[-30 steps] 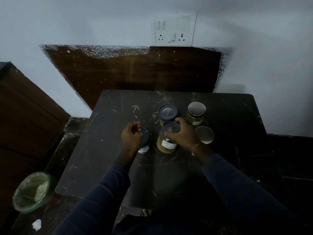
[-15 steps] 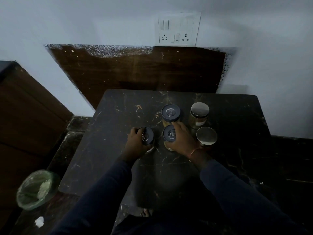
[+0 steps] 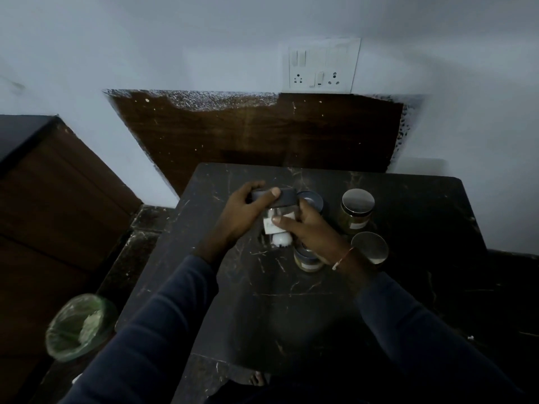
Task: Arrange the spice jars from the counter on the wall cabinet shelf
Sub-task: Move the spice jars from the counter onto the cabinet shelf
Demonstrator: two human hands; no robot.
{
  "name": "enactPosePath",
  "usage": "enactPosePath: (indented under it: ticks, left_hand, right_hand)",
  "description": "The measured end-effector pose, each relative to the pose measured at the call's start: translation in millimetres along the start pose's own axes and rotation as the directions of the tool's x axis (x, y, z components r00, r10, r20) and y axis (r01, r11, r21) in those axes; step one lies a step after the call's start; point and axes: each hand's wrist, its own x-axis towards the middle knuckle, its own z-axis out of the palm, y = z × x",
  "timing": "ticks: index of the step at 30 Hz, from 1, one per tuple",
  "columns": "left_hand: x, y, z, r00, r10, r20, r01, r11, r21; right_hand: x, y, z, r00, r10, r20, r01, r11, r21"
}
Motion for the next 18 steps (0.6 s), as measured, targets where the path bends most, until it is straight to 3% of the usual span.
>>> enactPosePath:
  ticks: [4, 12, 18]
  left_hand:
    - [-6, 7, -5, 0.999, -0.042, -0.032, 0.031, 0.958, -0.285]
    - [-11, -1, -14, 0.998, -0.058, 0.037, 0.068, 0.905, -0.421]
    - [-1, 4, -32, 0.998, 0.021, -0.063, -0.048, 0.876, -0.480]
  right_hand:
    - [5, -9, 1, 1.000, 0.022, 0.011, -0.024, 0.979, 0.202]
    - [12, -22, 10, 0.994, 0.096, -0.056, -0.082, 0.974, 0.210]
    - [34, -40, 21, 0.992, 0.116, -0.048, -0.100, 0.958, 0.269]
